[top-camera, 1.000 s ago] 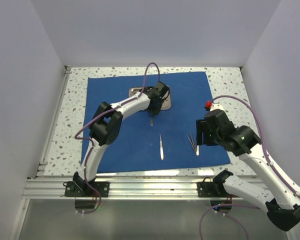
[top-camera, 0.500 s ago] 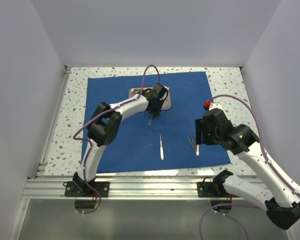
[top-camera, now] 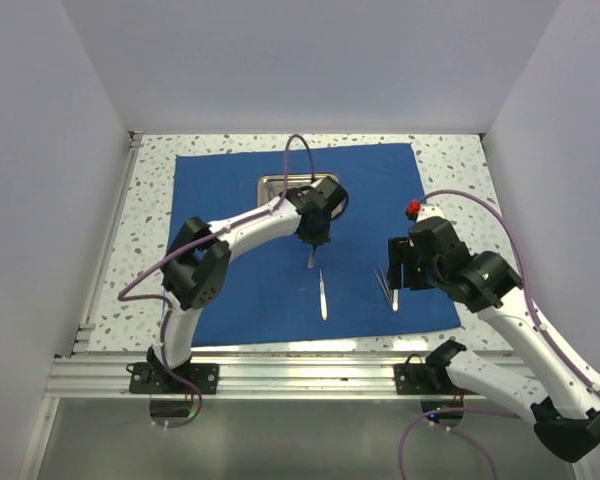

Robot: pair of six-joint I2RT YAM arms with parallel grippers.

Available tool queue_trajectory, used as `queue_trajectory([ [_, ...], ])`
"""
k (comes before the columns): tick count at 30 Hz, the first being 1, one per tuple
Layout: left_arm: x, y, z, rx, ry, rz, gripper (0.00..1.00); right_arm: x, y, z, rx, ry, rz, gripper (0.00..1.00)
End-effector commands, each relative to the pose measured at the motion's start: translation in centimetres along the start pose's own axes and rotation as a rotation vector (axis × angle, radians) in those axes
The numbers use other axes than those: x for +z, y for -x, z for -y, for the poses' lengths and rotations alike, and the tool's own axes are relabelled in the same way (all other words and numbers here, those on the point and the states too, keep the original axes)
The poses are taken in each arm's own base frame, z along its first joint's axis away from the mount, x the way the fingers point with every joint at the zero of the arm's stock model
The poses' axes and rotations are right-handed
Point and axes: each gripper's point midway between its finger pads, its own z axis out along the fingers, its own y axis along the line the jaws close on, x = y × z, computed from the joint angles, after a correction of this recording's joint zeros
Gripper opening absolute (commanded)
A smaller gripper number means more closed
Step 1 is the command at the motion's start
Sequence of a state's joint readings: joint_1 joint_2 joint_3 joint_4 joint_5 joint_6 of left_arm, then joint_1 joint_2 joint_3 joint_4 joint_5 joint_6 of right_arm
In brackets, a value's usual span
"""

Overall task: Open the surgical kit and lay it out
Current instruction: Pick up the medical item from the surgical kit, then place the medical item in the surgical kit.

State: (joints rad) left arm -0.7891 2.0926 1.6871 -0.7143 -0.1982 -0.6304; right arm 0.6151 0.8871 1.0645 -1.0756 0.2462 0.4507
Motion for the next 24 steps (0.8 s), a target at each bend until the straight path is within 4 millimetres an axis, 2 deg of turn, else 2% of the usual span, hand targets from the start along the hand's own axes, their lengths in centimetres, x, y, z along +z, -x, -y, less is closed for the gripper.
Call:
queue_trajectory([
  [1,-5.3,-1.6,1.9,-0.16,-0.01,0.067,0.0,-1.1,1.4,-1.1,-0.009,0.069,0.048,0.67],
  [7,-5.8,-7.2,2.8,-0.209,0.008,0.017,0.0,-1.4,0.0,-1.0,-0.019,0.087,0.027,0.67],
  [11,-5.5,-9.7,3.1,-0.209,0.03,-0.005,0.02,-1.5,-0.9,-0.5,-0.03,0.078,0.016,0.67],
  [15,-5.2,-10.0,3.6,-0.19,0.025,0.006,0.18,-1.8,-1.1,-0.3,-0.031,0.077,0.015,0.67],
  [20,-5.5,-8.6,4.0,-0.166,0.044,0.033,0.44,-2.1,-1.1,-0.1,-0.027,0.069,0.024,0.67],
  [21,-5.8,-7.9,4.1,-0.153,0.05,0.045,0.6,-2.1,-1.1,0.1,-0.022,0.064,0.026,0.67],
  [22,-6.0,-7.5,4.1,-0.146,0.055,0.054,0.7,-2.1,-1.0,0.1,-0.02,0.065,0.027,0.67],
  [24,-6.4,-6.5,3.4,-0.121,0.083,0.067,0.76,-2.2,-1.0,0.2,-0.015,0.053,0.031,0.67],
])
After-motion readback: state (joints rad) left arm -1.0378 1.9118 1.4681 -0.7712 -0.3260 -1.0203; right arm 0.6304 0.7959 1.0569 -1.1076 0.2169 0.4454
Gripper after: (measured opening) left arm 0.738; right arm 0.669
